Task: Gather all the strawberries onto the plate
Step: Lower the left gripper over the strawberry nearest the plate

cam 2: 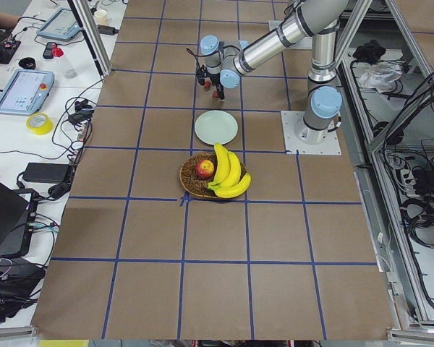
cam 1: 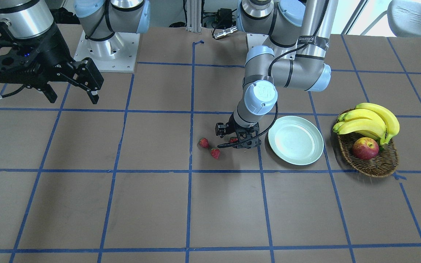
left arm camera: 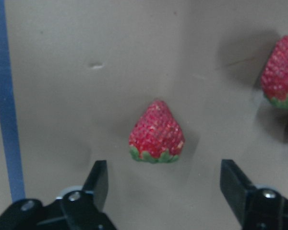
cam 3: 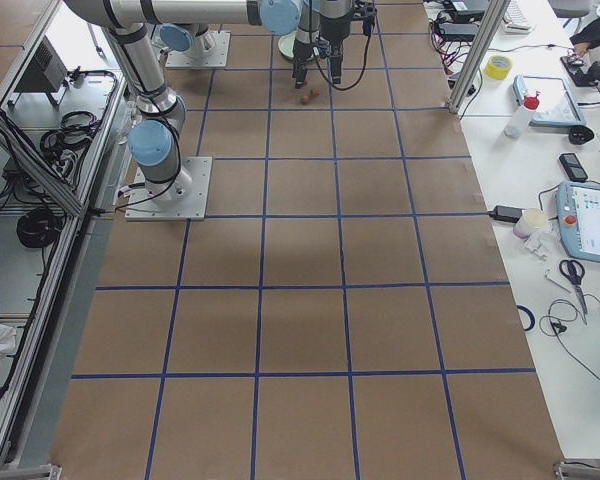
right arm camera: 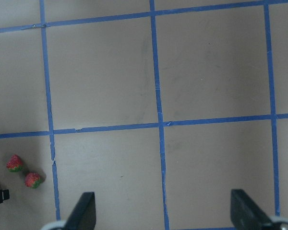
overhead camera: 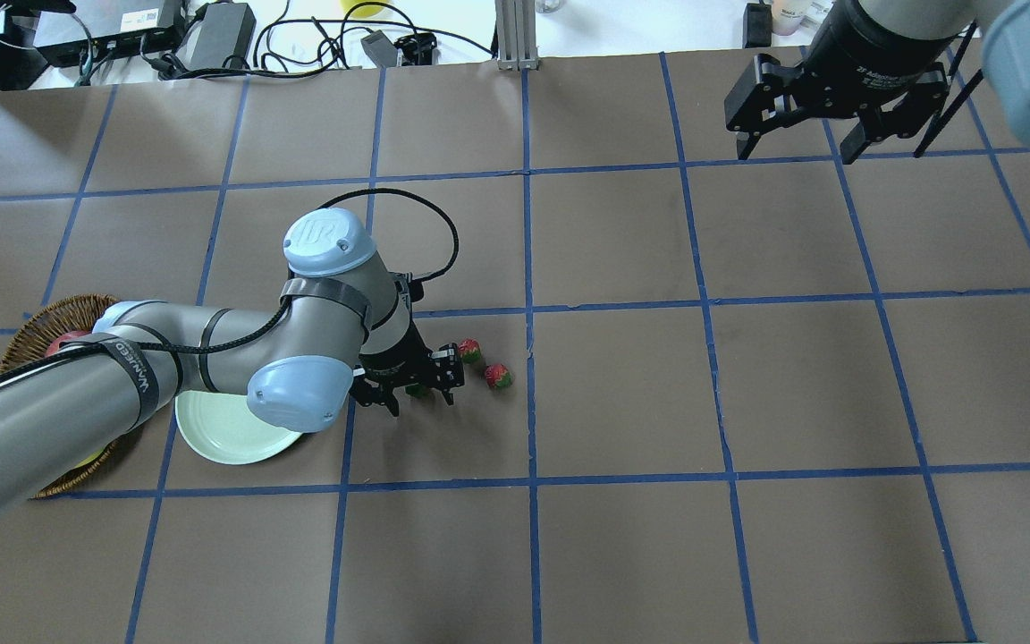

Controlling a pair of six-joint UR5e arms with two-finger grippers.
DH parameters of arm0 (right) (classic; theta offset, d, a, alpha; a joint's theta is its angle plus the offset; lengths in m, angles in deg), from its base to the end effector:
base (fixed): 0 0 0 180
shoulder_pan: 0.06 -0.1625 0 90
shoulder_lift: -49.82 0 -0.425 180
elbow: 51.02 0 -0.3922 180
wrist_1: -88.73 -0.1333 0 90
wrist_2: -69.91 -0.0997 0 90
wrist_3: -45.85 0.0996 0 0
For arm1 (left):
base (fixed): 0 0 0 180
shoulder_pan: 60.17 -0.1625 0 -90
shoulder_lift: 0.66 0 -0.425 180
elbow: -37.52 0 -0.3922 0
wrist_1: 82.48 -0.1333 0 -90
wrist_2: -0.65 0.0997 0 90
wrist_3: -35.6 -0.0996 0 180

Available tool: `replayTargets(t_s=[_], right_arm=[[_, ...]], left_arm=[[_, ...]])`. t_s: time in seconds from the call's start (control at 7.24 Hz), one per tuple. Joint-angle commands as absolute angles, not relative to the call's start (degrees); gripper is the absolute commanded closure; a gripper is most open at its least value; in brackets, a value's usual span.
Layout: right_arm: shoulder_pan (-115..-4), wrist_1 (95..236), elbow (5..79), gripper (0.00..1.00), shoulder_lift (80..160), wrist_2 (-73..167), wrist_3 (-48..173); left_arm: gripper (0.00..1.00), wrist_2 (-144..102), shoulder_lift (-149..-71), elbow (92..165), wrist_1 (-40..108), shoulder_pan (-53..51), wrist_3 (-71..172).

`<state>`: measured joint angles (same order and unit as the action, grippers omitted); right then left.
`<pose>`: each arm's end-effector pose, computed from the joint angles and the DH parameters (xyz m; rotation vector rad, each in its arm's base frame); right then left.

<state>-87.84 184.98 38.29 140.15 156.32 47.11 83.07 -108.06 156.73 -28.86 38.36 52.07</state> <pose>0.1200 -0.5062 0.5085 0.0872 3.0726 -0.1961 -0.2156 -0.4501 0.1682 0.2281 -3.0273 -0.3088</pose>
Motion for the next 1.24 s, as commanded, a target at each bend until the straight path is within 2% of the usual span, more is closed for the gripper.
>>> replayTargets(t_s=[0.0, 0.14, 0.83, 0.97, 1.1], right_arm=[[-87.9, 184.8, 38.3, 0.00, 140.3, 155.9, 46.6], [-87.9, 184.5, 38.3, 0.00, 140.4, 156.0, 46.6], [-93.3, 183.7, 36.3, 0.00, 139.1, 161.4, 44.3], [-93.3, 184.1, 36.6, 0.00, 139.1, 161.3, 45.1], [-93.4, 183.8, 36.6, 0.00, 139.2, 161.3, 48.5]], left_arm=[[0.88, 83.3, -108.6, 156.4, -29.0, 38.4, 52.0], [1.00, 83.1, -108.6, 156.4, -28.9, 38.4, 52.0], [1.00, 83.5, -107.3, 152.8, -25.8, 38.2, 52.3], [0.58, 83.5, -107.2, 152.8, -25.4, 38.2, 52.3], [0.01, 83.4, -107.2, 152.7, -25.4, 38.2, 53.0]])
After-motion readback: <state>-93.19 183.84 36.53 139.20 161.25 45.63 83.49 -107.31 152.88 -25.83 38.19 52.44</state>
